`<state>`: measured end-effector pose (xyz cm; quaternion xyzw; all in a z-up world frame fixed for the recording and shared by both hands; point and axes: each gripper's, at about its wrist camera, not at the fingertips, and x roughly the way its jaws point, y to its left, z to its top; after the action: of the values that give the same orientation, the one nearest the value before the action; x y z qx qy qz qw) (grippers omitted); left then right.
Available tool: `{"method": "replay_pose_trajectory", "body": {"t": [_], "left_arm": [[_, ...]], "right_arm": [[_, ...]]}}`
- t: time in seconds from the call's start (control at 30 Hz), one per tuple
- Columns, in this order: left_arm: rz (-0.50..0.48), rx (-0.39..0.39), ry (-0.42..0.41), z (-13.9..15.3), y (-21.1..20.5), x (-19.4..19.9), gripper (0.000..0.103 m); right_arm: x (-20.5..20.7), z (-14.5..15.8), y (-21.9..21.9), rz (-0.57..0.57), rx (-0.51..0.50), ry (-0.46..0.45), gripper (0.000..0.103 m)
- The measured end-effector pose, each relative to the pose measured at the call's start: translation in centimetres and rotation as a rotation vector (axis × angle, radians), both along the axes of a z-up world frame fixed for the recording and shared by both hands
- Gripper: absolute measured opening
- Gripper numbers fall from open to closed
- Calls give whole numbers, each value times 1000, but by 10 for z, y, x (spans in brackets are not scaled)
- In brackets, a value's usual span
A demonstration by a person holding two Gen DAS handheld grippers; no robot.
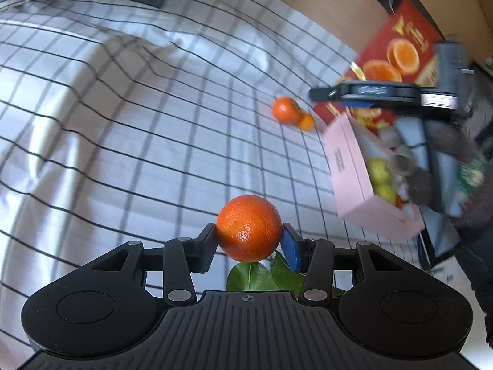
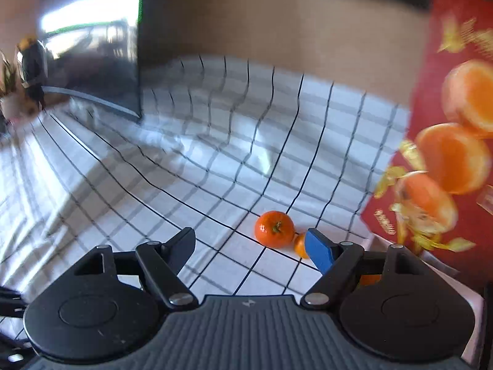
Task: Organize fruits
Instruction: 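Lift the tangerines with both grippers and carry them toward the box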
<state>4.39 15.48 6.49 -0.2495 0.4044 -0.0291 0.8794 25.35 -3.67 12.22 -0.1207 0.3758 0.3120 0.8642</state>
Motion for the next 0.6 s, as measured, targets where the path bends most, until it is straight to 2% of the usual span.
{"method": "replay_pose_trajectory", "body": {"t": [0.1,0.2,0.37,0.43,0.47,0.6], "left_arm": [[29,-2,-15,2,14,-3,50],[48,-3,-22,2,22,-4,50],[60,-17,-14,-3,27,-1,50],[54,-17,-8,-5,26,1,50],[48,-16,-5,-5,24,3,50],[12,-9,-1,-4,14,10,50]], "right_arm": [[48,-24,17,-41,-38,105,73],[80,-45,30,-72,-83,136,67],[85,-64,53,-4,-175,134,62],[81,-69,61,-3,-229,97,53],[81,-69,63,-3,-249,82,45],[71,-59,55,26,-222,80,43]]}}
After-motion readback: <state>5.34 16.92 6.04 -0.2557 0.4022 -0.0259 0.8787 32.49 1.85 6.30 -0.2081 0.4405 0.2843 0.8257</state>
